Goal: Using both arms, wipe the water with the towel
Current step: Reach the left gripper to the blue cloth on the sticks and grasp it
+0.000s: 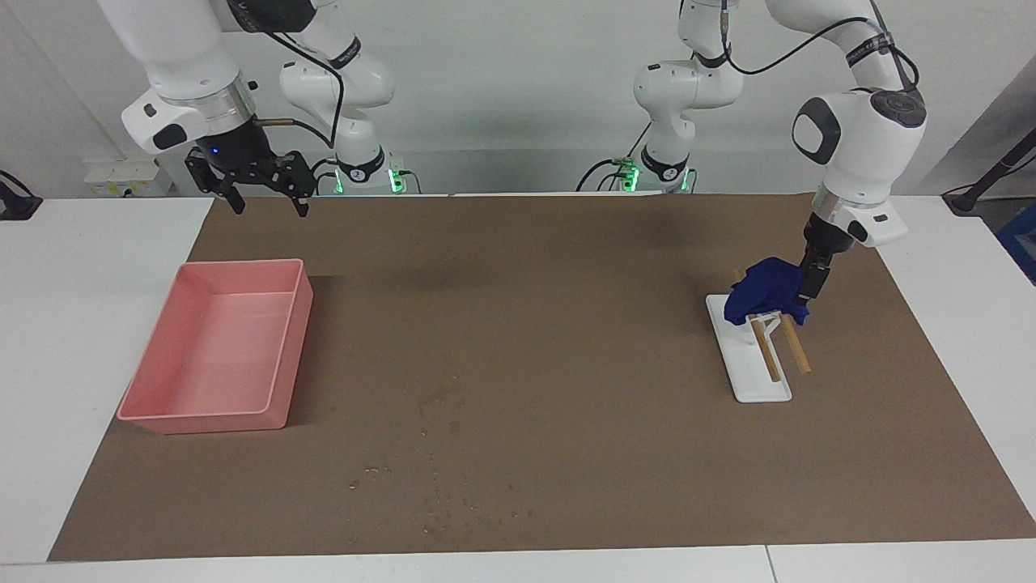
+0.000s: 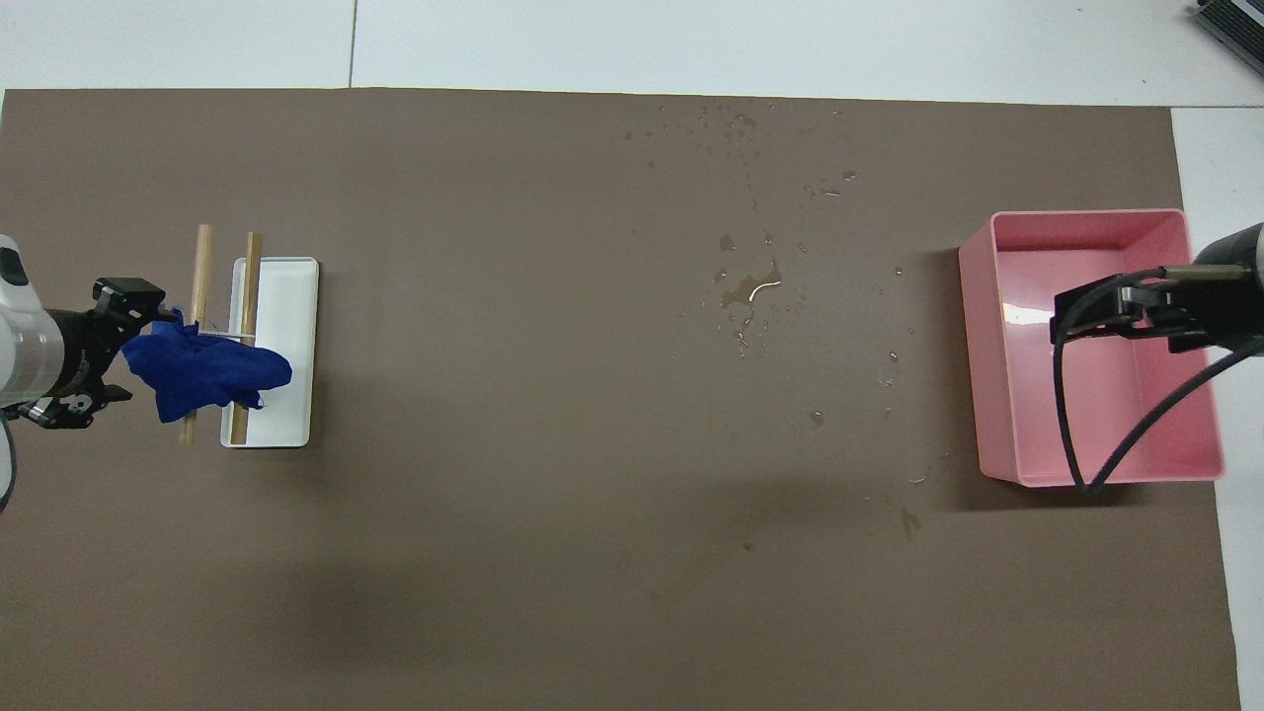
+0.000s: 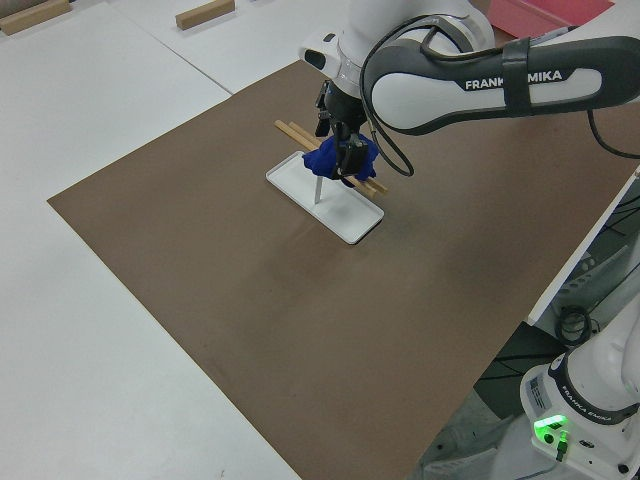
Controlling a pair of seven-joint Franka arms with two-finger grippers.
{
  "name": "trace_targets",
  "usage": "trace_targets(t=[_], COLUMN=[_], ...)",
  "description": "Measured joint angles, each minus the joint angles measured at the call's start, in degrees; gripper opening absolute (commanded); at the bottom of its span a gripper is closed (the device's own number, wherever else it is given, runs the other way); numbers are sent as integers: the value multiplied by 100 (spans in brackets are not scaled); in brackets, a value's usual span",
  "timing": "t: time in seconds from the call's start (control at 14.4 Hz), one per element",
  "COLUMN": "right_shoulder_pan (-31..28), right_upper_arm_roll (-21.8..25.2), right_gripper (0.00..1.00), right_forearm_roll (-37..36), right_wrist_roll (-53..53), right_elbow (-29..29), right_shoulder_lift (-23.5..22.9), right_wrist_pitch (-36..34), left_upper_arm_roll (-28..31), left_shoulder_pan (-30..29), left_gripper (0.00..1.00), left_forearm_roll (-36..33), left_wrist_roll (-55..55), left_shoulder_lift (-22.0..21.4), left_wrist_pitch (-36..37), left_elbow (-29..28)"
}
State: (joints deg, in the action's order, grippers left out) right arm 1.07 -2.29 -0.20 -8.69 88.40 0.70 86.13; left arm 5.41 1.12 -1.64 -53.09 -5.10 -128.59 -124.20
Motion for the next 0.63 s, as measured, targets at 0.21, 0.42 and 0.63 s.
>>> trace_targets(t=[0.21, 0.42, 0.63], right_shoulder_pan=[0, 0, 2], right_upper_arm_roll=[0, -1, -6], right_gripper=[100, 100, 100], right_forearm_roll=[0, 0, 0], right_wrist_roll=[0, 0, 0], right_elbow=[0, 0, 0], right_shoulder_lift=[0, 20, 49], right_wrist_pitch=[0, 0, 0], left_upper_arm_roll=[-43, -48, -59], left_shoulder_pan=[11, 12, 40], left_gripper=[25, 0, 0], left_forearm_roll=[0, 0, 0], left_wrist_roll=[-63, -72, -70], left_shoulder_lift=[0, 0, 1], left_wrist_pitch=[-1, 0, 52], left_elbow=[0, 0, 24])
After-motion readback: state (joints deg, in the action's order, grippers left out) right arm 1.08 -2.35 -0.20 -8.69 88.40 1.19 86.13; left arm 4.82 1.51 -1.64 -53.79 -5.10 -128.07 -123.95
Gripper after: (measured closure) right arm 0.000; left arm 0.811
